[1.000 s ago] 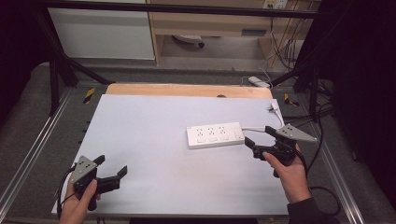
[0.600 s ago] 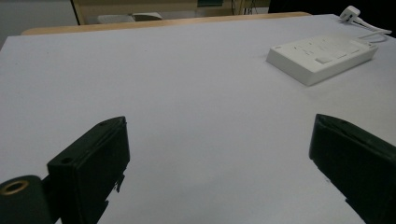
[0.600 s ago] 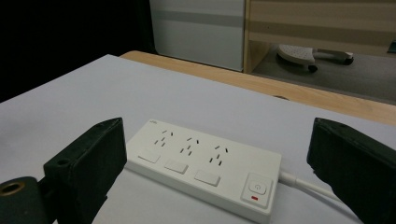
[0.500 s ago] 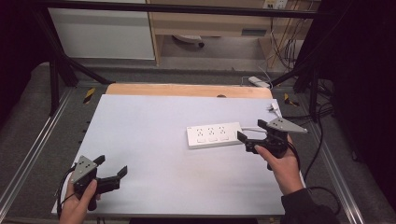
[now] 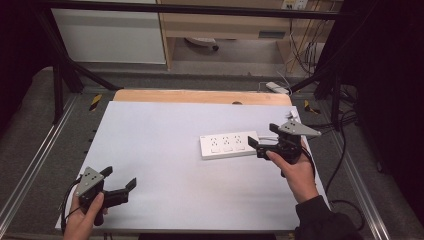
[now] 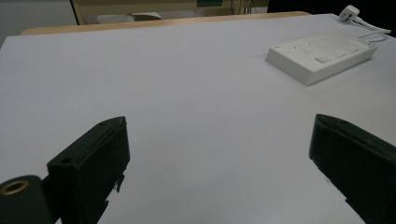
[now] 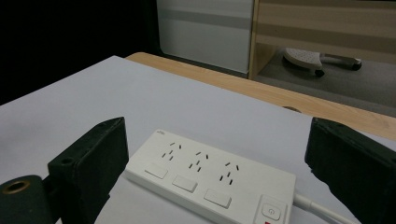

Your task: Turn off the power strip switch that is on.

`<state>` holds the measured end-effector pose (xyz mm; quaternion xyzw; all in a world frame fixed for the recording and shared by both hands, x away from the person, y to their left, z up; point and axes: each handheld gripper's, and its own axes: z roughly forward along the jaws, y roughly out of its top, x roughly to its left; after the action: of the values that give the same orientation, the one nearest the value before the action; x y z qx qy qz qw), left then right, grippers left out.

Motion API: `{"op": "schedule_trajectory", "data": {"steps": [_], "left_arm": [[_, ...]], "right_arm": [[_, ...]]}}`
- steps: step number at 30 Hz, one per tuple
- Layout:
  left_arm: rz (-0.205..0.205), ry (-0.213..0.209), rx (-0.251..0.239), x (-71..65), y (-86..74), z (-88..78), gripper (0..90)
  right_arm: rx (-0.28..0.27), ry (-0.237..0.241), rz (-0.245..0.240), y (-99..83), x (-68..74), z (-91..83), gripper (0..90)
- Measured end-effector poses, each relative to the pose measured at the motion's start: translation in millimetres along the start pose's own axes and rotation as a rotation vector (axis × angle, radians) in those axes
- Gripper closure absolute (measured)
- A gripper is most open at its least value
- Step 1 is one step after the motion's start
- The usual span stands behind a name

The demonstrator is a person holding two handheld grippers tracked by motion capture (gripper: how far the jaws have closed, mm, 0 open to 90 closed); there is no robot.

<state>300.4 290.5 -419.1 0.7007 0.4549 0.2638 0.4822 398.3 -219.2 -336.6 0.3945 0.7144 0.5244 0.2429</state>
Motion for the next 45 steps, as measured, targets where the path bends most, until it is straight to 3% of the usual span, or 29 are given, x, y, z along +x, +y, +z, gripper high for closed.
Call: {"op": "schedule_trajectory", "data": {"steps": [27, 35, 45], "left_arm": [[0.008, 0.001, 0.003, -0.5, 0.0, 0.1, 5.0], [0.014, -0.001, 0.005, -0.5, 0.0, 0.3, 5.0], [0.014, -0.003, 0.006, -0.6, -0.1, 0.4, 5.0]], "right_arm": [[-0.001, 0.021, -0.014, 15.9, 9.1, 24.3, 6.4], [-0.016, 0.024, -0.017, 18.0, 12.0, 29.1, 15.5], [-0.036, 0.028, -0.032, 20.5, 16.8, 36.7, 40.6]]}}
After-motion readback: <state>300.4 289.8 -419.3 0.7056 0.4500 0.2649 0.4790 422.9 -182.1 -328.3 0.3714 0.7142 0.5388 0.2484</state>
